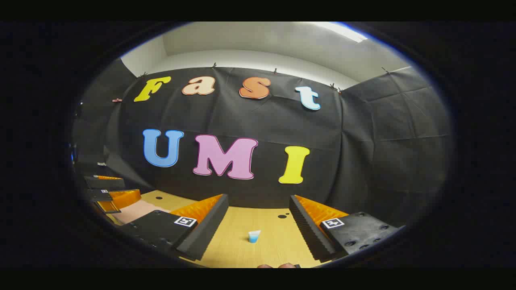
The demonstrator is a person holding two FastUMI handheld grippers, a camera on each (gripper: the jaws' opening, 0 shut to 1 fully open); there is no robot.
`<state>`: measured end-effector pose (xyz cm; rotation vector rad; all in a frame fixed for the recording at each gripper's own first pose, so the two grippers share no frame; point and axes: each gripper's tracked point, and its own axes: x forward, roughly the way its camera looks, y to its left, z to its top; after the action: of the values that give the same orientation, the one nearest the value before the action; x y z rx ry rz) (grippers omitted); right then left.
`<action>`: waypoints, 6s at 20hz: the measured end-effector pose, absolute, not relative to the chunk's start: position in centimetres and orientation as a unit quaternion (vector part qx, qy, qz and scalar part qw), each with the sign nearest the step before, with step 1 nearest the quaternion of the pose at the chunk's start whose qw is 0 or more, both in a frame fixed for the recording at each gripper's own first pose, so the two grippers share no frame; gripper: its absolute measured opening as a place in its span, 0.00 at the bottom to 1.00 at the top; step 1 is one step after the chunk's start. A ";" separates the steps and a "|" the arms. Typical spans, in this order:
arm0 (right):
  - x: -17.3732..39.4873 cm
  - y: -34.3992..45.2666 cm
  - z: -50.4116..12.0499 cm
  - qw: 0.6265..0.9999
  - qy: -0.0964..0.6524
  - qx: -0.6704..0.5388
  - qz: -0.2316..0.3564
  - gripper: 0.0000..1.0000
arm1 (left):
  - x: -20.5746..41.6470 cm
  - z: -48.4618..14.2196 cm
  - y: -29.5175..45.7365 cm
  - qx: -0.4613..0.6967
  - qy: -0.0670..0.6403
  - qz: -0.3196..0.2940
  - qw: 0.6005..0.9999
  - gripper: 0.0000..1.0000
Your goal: First open the suitcase, pack the skin care products into it, and then close the suitcase.
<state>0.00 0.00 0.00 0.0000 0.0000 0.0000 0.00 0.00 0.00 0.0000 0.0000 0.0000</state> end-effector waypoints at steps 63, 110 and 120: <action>13.8 -11.4 -16.4 0.986 0.122 0.092 0.068 0.97 | 12.2 -30.9 0.0 -0.030 0.504 0.069 0.861 0.12; 10.7 13.3 -9.5 0.989 0.144 0.010 0.026 0.96 | -2.8 -29.0 59.9 -0.100 0.375 0.238 0.891 0.31; 10.2 12.1 -10.9 0.993 0.113 -0.003 0.031 0.96 | 2.2 -14.5 44.0 -0.046 0.226 0.111 0.967 0.97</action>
<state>10.16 12.08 -10.88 -0.0053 0.2270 0.0617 2.21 44.04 -14.52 -0.0921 0.4564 0.2251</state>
